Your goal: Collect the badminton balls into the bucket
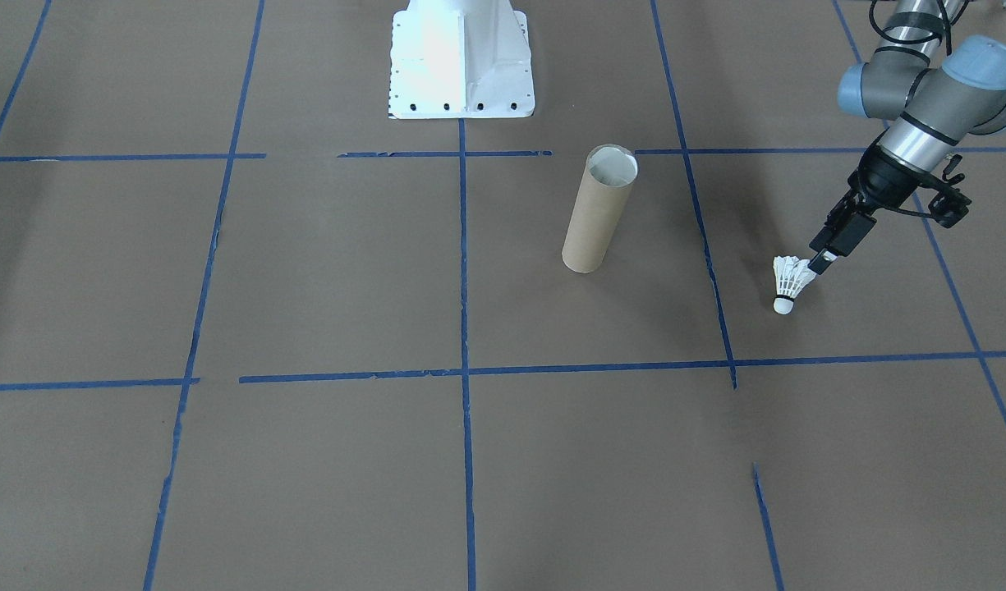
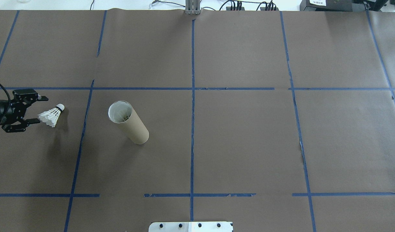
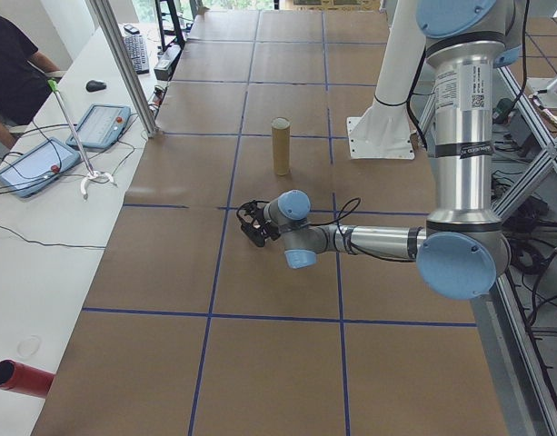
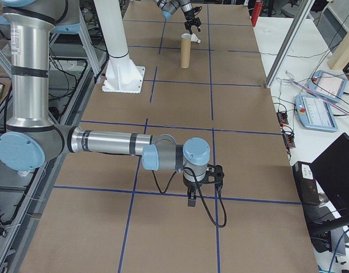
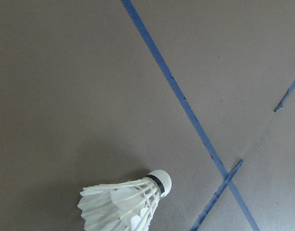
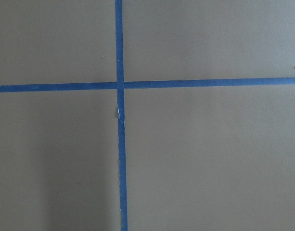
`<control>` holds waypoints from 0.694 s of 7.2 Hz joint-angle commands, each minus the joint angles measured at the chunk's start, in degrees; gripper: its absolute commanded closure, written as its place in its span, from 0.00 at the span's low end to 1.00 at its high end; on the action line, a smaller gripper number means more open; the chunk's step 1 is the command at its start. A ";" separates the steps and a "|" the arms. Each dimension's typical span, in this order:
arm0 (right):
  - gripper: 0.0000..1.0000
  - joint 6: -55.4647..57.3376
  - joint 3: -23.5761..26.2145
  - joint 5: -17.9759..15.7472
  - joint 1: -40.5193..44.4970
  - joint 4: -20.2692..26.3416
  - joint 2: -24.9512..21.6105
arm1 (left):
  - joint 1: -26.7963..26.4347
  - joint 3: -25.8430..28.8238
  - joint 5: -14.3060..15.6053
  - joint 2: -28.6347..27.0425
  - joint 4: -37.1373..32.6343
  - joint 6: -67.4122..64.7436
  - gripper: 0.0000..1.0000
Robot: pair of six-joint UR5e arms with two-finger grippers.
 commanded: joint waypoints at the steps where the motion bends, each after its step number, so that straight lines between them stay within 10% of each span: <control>1: 0.00 0.00 0.00 0.00 0.00 0.00 0.00 | 0.46 1.50 1.26 -1.67 0.14 -0.92 0.02; 2: 0.00 0.00 0.00 0.00 0.00 0.00 0.00 | 0.55 2.46 1.71 -2.03 0.06 -0.92 0.11; 5: 0.00 0.00 0.00 0.00 0.00 0.00 0.00 | 0.90 2.21 1.62 -2.21 -0.03 -0.83 1.00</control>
